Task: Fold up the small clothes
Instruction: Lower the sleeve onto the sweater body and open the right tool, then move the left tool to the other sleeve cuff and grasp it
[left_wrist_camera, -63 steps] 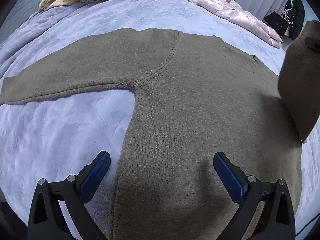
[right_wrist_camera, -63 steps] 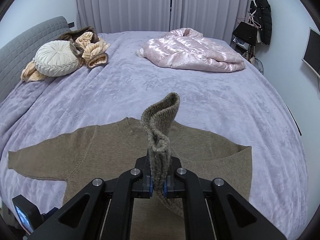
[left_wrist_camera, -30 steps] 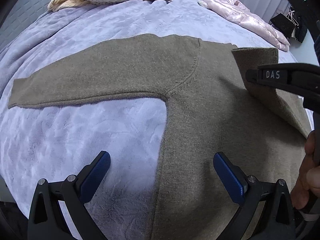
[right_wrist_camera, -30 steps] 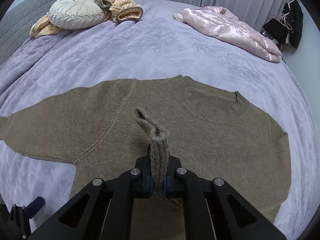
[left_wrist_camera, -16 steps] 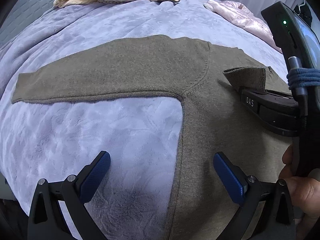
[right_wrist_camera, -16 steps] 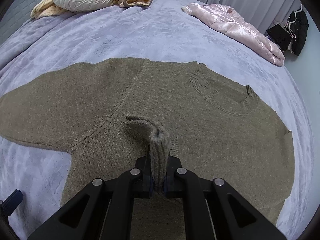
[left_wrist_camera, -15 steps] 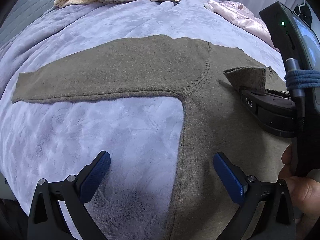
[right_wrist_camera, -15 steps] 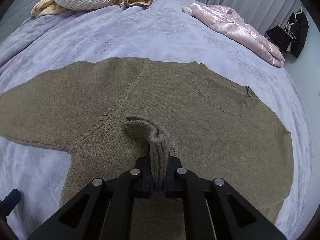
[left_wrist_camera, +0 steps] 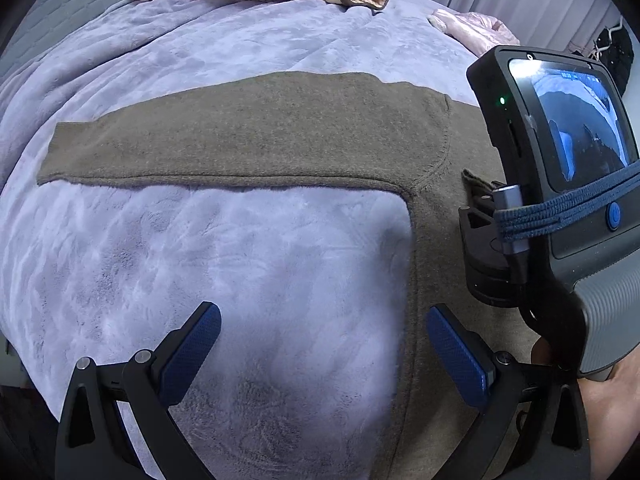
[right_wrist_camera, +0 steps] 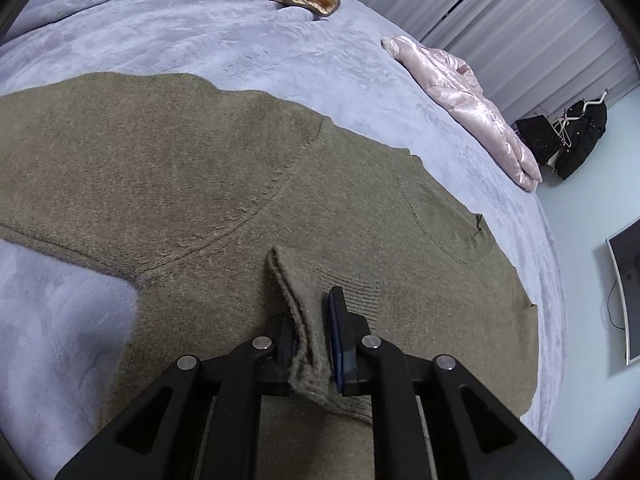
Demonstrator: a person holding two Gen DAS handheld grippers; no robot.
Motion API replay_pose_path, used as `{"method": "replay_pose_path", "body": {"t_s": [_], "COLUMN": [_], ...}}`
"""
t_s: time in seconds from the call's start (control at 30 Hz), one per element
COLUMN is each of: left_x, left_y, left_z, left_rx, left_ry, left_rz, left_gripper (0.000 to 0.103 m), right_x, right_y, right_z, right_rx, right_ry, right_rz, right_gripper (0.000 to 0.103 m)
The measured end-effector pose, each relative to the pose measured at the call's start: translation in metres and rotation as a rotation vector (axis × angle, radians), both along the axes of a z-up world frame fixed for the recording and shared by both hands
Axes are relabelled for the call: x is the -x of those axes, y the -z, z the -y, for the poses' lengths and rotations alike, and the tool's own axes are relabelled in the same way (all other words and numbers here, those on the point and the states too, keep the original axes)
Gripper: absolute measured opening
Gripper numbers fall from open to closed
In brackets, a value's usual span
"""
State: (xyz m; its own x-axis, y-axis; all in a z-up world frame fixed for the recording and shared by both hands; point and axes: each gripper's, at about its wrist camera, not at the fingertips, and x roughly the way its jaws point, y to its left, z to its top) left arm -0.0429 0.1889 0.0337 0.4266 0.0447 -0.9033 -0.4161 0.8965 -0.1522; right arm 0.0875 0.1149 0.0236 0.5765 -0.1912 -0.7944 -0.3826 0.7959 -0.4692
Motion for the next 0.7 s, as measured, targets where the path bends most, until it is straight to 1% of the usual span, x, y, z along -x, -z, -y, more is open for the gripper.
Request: {"method": "replay_pose_path", "body": {"t_s": [0.07, 0.13, 0.17, 0.23, 0.3, 0.33, 0.4, 0.47, 0.53, 0.57, 0.6, 0.63, 0.7], "left_x": [0.005, 0.009, 0.012, 0.016, 0.018, 0.018, 0.019, 0.019, 0.018, 0.019, 0.021, 0.023, 0.026], "left_y": [-0.001, -0.002, -0.002, -0.003, -0.003, -0.003, -0.002, -0.002, -0.002, -0.002, -0.003, -0.003, -0.002], "left_z": [-0.007, -0.014, -0.017, -0.024, -0.028, -0.031, -0.036, -0.041, -0.051, -0.058, -0.066, -0.078, -0.104], "left_rx": [0.002, 0.009, 0.011, 0.016, 0.021, 0.023, 0.028, 0.037, 0.054, 0.065, 0.074, 0.089, 0.119], "left_ry": [-0.015, -0.033, -0.041, -0.057, -0.071, -0.080, -0.089, -0.099, -0.115, -0.128, -0.145, -0.169, -0.224], "left_rz": [0.002, 0.004, 0.005, 0.005, 0.001, -0.002, -0.003, -0.002, 0.002, 0.006, 0.012, 0.022, 0.037], "left_gripper": [0.103, 0.103, 0.103, 0.103, 0.103, 0.103, 0.103, 0.103, 0.103, 0.103, 0.103, 0.103, 0.103], "right_x": [0.003, 0.008, 0.012, 0.019, 0.024, 0.023, 0.020, 0.013, 0.005, 0.000, -0.001, 0.001, 0.010], "right_y": [0.001, 0.001, 0.001, -0.003, -0.012, -0.017, -0.022, -0.022, -0.013, -0.004, 0.002, 0.003, -0.005], "right_z": [-0.008, -0.015, -0.021, -0.029, -0.028, -0.021, -0.003, 0.023, 0.045, 0.053, 0.057, 0.057, 0.054], "right_rx": [0.001, -0.004, -0.012, -0.045, -0.118, -0.166, -0.230, -0.306, -0.359, -0.384, -0.410, -0.423, -0.462], "right_ry": [-0.010, -0.027, -0.046, -0.085, -0.099, -0.082, -0.014, 0.075, 0.148, 0.167, 0.160, 0.131, 0.064], "right_rz": [-0.003, -0.019, -0.032, -0.042, -0.061, -0.071, -0.073, -0.095, -0.153, -0.204, -0.240, -0.251, -0.247], "right_gripper": [0.014, 0.017, 0.020, 0.030, 0.051, 0.054, 0.055, 0.056, 0.058, 0.059, 0.062, 0.064, 0.067]}}
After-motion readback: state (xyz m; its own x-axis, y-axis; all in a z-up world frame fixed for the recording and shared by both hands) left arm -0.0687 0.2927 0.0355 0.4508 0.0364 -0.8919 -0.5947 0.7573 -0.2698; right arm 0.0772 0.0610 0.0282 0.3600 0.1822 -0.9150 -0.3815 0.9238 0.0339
